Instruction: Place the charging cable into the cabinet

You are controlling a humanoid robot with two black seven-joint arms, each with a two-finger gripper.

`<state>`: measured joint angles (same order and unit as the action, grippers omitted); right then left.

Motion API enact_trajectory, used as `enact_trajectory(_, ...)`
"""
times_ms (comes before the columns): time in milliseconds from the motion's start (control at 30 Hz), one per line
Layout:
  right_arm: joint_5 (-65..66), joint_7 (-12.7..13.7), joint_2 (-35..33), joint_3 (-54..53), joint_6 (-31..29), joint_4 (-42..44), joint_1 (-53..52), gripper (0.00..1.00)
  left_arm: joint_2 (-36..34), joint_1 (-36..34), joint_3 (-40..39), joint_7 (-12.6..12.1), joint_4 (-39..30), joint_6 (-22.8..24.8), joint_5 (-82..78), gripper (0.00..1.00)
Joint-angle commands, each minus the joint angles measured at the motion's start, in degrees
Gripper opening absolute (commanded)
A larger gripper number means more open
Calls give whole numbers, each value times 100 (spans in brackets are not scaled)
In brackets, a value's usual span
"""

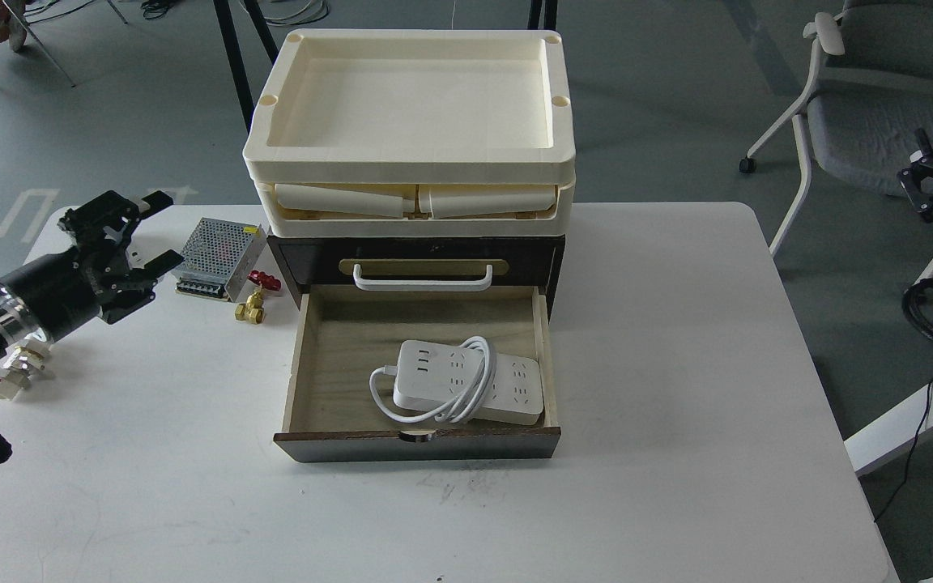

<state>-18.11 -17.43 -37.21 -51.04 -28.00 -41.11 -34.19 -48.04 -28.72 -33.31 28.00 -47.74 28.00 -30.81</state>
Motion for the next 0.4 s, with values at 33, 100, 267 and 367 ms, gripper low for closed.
enact_trajectory(33,89,3,-172,-82,0,-739,-9,100,364,-89,-570,0,1353,0,804,99)
enact_trajectory(100,185,3,-295,-64,0,-1126,9,100,435,-325,-616,0,1697,0,858,98)
enact_trajectory(267,458,3,-304,-117,0,-1348,9,100,559,-863,-580,0,1742,0,823,99)
enact_trajectory(367,458,3,-304,-178,0,-1356,26,100,602,-986,-589,0,1733,0,823,99)
